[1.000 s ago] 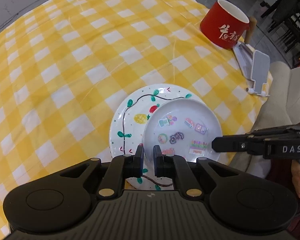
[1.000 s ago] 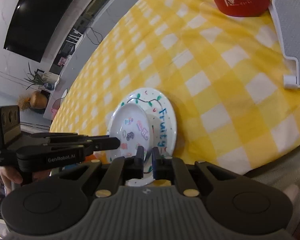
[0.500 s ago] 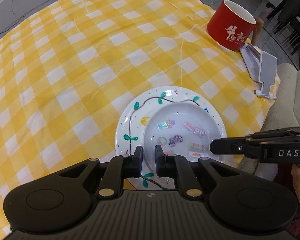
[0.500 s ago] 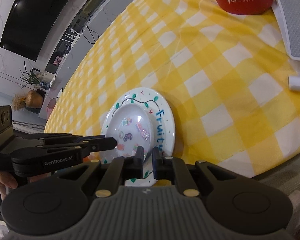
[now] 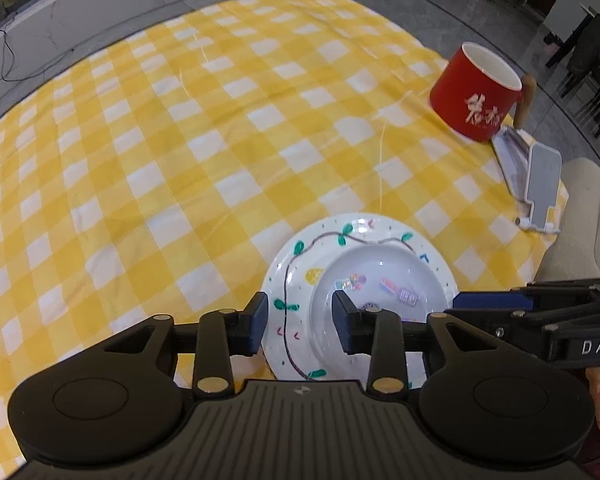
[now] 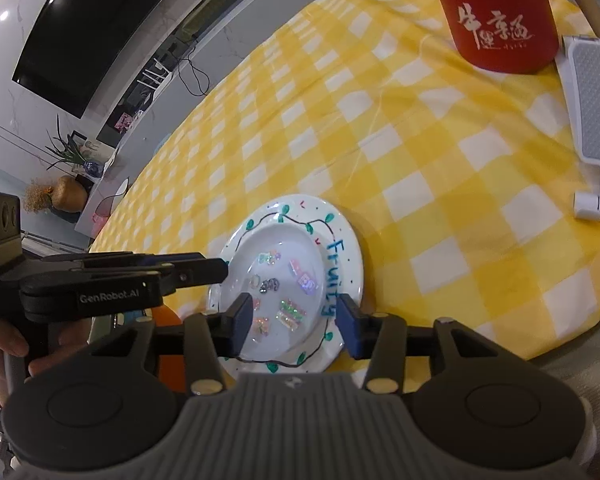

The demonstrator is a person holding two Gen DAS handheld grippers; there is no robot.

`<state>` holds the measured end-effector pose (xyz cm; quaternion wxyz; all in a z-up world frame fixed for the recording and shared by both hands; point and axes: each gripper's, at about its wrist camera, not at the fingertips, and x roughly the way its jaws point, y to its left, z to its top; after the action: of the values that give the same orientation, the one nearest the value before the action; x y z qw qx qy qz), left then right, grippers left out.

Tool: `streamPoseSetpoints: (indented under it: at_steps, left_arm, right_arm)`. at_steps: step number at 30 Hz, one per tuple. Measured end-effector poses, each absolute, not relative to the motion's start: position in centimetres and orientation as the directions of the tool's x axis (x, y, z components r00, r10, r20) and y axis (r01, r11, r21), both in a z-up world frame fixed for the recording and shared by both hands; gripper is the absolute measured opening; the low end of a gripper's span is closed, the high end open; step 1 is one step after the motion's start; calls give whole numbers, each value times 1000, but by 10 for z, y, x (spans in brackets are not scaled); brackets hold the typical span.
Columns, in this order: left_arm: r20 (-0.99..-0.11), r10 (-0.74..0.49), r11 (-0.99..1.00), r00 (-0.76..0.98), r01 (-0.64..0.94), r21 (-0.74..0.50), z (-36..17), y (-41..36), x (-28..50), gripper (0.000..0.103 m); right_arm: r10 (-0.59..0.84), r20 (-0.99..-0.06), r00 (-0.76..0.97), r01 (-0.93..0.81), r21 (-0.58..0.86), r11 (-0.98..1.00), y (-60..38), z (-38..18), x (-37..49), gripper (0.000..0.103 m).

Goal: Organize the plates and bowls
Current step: 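Open both tools and lift them off the sticker plate, then move both tools to the bowl stack rim and close them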

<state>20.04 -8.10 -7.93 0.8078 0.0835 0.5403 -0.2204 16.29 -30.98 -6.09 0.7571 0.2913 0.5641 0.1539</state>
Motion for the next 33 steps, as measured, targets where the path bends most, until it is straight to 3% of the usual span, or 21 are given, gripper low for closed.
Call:
streamPoseSetpoints:
  at_steps: [5,13,22,29,33]
  left_arm:
    - [-881,-254,912,399,403,-80,-66,-77,199,45]
    - [-802,-243,952,546,293,-89,-21,-52,188,46]
    - [-728,-94,994,680,105,-31,29,-17,152,51]
    - [-746,50,999,664,-47,26,21,10,124,52]
    - [-794,1,996,608,-75,-57,6,31,112,52]
  right_arm:
    - [536,-772,342,82,593,801,-311,-57,162,60]
    - [510,-754,414,50,579,814,-314,-42,161,64]
    - [509,-718,474,-20,570,822,-303,-25,158,73]
    - [590,-678,438,-134,600,789,-271,7,163,78]
    - [599,-691,405,-207,569,796,-239,22,161,76]
